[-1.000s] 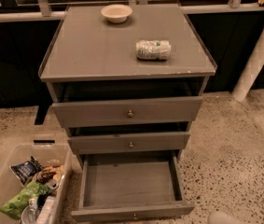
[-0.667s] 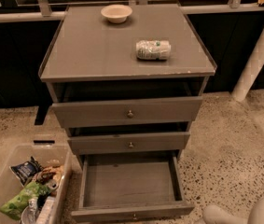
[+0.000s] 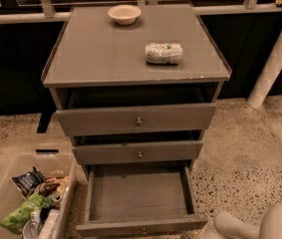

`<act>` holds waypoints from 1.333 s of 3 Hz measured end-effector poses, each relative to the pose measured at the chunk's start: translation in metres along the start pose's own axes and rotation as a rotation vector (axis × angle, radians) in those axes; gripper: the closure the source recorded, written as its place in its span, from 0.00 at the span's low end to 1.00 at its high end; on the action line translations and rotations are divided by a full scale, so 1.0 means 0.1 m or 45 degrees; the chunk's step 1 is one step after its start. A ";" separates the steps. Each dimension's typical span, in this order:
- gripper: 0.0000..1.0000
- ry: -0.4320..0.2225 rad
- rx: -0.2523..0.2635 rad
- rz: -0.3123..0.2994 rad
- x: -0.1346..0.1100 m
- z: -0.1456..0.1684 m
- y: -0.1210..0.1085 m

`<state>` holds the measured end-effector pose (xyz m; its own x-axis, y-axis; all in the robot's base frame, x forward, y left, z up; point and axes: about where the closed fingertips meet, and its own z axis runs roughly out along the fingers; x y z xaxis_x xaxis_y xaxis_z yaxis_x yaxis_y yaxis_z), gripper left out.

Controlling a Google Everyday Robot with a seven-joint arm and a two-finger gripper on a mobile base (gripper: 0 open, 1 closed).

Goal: Close bottom drawer

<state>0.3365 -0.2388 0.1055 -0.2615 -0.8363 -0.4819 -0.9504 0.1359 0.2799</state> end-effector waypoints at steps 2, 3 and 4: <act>0.00 0.013 0.059 0.020 0.02 0.14 -0.65; 0.00 0.021 0.110 0.073 0.01 0.31 -1.06; 0.00 0.031 0.184 0.066 -0.20 0.32 -1.41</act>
Offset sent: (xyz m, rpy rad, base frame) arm 0.1032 -0.0123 -0.0548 -0.0546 -0.0563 -0.0746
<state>0.4698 -0.2244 0.0490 -0.3086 -0.8386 -0.4489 -0.9504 0.2529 0.1810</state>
